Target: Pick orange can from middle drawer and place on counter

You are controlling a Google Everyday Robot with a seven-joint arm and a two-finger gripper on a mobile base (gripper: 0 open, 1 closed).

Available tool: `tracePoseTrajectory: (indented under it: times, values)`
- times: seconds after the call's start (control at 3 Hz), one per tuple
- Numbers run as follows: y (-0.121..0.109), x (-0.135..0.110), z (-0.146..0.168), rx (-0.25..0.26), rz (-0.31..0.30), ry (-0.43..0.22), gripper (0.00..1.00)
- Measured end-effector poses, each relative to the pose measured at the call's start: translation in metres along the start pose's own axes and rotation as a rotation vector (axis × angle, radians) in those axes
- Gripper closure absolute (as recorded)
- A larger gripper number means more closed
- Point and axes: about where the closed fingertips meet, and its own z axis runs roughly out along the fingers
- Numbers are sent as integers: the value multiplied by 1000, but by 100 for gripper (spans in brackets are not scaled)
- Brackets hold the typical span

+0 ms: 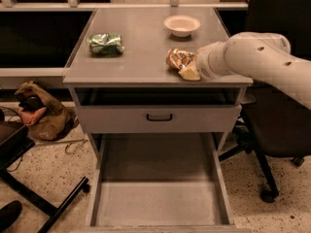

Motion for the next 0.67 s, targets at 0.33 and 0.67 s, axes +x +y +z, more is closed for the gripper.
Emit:
tracePoseTrajectory:
  times: [0.33, 0.67]
  values:
    - [0, 0, 0, 0, 0, 0, 0]
    - [0, 0, 0, 0, 0, 0, 0]
